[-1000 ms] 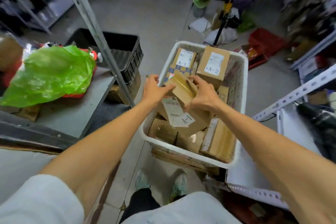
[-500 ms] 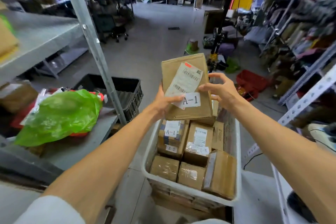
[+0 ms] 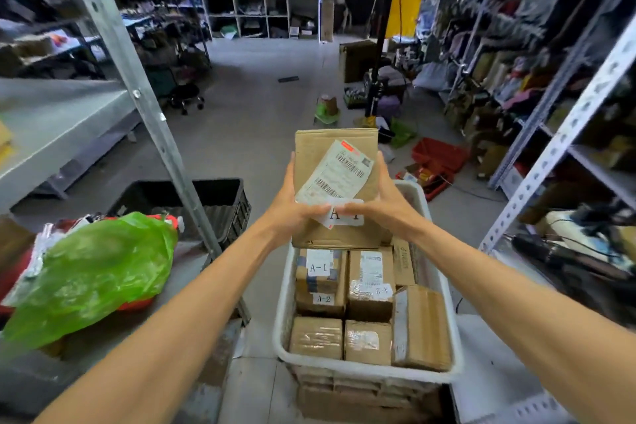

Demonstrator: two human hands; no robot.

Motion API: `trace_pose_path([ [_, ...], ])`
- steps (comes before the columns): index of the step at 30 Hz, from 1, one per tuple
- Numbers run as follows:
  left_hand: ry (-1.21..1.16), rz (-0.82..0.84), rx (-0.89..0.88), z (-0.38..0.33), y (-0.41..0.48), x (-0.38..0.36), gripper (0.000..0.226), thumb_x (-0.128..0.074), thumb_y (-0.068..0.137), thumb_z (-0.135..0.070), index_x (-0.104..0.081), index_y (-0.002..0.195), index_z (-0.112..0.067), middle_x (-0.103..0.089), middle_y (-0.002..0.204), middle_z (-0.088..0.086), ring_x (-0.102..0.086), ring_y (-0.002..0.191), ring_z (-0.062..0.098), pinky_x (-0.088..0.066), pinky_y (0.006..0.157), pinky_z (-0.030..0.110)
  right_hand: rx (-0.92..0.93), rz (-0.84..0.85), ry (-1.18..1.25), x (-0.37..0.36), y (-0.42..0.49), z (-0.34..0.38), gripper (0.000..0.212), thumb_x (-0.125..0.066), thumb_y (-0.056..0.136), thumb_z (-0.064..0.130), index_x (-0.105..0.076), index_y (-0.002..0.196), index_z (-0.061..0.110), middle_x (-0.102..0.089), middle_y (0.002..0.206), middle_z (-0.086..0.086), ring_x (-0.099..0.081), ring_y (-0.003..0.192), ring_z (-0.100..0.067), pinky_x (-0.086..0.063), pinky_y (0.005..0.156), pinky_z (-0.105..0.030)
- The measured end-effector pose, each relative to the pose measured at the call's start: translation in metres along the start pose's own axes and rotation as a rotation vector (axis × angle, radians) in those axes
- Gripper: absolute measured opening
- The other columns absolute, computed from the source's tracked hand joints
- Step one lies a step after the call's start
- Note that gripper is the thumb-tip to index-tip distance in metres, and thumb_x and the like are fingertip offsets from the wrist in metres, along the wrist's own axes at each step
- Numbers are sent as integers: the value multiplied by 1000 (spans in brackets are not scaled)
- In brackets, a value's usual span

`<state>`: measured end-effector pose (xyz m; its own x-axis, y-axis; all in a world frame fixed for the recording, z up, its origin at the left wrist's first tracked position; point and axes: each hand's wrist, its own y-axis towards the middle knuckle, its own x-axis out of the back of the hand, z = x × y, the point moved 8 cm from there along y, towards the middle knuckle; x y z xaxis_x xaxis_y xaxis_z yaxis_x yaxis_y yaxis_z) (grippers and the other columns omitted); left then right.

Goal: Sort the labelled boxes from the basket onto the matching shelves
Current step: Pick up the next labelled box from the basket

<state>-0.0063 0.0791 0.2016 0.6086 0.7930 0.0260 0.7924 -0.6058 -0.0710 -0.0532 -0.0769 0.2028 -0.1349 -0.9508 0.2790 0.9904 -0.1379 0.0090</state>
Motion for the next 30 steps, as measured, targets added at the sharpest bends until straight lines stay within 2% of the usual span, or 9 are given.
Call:
trace_pose_path([
  [3,100,111,25,3,-8,-5,122,-74,82,-7,25,146,-39,-42,147,-6,-44,132,10,-38,104,28,-73,-44,52,0,-9,-11,139,-98,44,38,-11,152,29,-48,144,6,-47,132,-12,-39,110,-46],
  [6,170,188,35,9,-21,-15,128,-78,78,-21,30,142,-43,-43,143,-12,-42,133,11,-29,115,41,-140,-116,34,3,-31,-16,143,-98,38,40,-13,152,25,-48,144,5,-47,132,-13,-39,110,-46],
  [12,173,436,8,3,-41,-62,128,-79,75,-16,24,145,-42,-43,144,-8,-44,134,16,-35,112,44,-245,-381,65,18,-114,-10,135,-93,49,18,-8,153,27,-47,144,0,-47,129,-17,-37,111,-41],
  [14,179,511,17,3,-53,-80,129,-81,75,-18,25,144,-46,-43,146,-8,-51,128,10,-37,111,44,-264,-425,70,24,-143,-9,133,-92,52,12,-7,153,24,-49,141,-1,-49,127,-17,-38,110,-40],
  [16,134,562,45,6,-67,-99,121,-70,83,-3,27,145,-40,-48,141,-9,-59,113,1,-41,108,37,-268,-477,79,27,-174,-6,134,-94,45,14,-12,151,25,-53,136,1,-52,125,-16,-42,108,-41],
  [19,79,659,73,10,-91,-130,117,-62,84,9,24,146,-40,-37,152,5,-50,128,15,-39,110,40,-290,-566,111,28,-225,-3,127,-90,44,11,-17,148,23,-55,129,5,-55,120,-11,-47,102,-38],
  [23,110,768,71,9,-128,-163,122,-68,70,-7,19,148,-42,-28,155,1,-39,136,21,-37,111,45,-352,-652,140,23,-289,-7,142,-95,37,28,-10,151,27,-51,137,4,-51,125,-16,-41,108,-45],
  [26,123,835,81,19,-164,-184,124,-75,69,-13,16,148,-45,-31,154,-3,-44,133,19,-38,110,46,-378,-713,137,18,-337,-9,133,-91,46,18,-10,152,25,-52,132,10,-50,124,-11,-39,109,-41],
  [30,78,905,96,30,-210,-212,110,-58,87,11,18,149,-39,-34,148,-5,-58,111,7,-54,88,26,-375,-784,167,9,-393,-12,130,-89,47,10,-12,150,25,-55,131,7,-54,119,-7,-43,107,-39],
])
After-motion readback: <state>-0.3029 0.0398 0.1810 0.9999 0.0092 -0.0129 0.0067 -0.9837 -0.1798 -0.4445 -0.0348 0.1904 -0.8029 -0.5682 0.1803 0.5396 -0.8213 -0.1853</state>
